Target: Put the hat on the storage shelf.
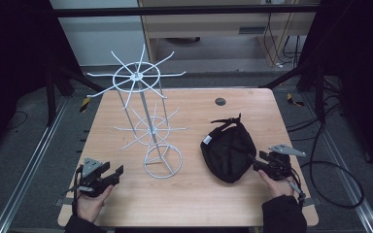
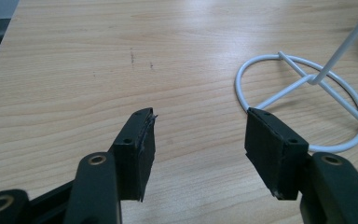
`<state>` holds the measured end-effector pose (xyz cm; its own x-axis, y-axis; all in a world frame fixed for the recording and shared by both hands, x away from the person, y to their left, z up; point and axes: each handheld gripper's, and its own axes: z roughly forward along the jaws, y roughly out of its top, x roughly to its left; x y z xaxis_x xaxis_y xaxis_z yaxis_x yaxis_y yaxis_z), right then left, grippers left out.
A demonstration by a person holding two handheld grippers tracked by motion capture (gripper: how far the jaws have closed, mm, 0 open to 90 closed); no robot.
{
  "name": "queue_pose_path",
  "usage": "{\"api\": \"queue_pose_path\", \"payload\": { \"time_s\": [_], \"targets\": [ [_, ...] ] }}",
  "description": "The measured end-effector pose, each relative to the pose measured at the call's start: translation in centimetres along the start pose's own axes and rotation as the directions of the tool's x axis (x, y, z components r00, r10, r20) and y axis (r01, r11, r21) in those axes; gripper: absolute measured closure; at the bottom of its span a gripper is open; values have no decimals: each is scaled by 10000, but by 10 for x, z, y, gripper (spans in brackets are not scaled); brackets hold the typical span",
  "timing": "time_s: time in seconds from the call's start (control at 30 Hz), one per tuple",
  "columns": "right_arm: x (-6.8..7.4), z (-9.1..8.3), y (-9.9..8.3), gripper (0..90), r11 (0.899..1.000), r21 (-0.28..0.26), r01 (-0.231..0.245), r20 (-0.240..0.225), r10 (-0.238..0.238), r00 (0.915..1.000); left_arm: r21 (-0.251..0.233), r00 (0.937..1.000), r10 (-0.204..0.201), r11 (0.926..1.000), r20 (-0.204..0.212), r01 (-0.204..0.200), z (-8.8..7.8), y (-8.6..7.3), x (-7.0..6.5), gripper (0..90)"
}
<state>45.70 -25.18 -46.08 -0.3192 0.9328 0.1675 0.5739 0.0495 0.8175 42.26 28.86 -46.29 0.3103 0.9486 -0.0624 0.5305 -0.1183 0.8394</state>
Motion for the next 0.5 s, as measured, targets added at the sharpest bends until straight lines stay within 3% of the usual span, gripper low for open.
{"api": "queue_pose_path", "payload": {
  "time_s": [0.33, 0.5],
  "targets": [
    [4, 10, -5, 497, 9993, 367, 18, -380, -4, 9993, 91, 9999, 81, 9999, 87, -82, 2, 0, -2, 433],
    [2, 14, -5, 534, 9985, 447, -312, -492, 334, 9982, 145, 9998, 125, 9998, 150, -127, 2, 0, -2, 448]
  ]
}}
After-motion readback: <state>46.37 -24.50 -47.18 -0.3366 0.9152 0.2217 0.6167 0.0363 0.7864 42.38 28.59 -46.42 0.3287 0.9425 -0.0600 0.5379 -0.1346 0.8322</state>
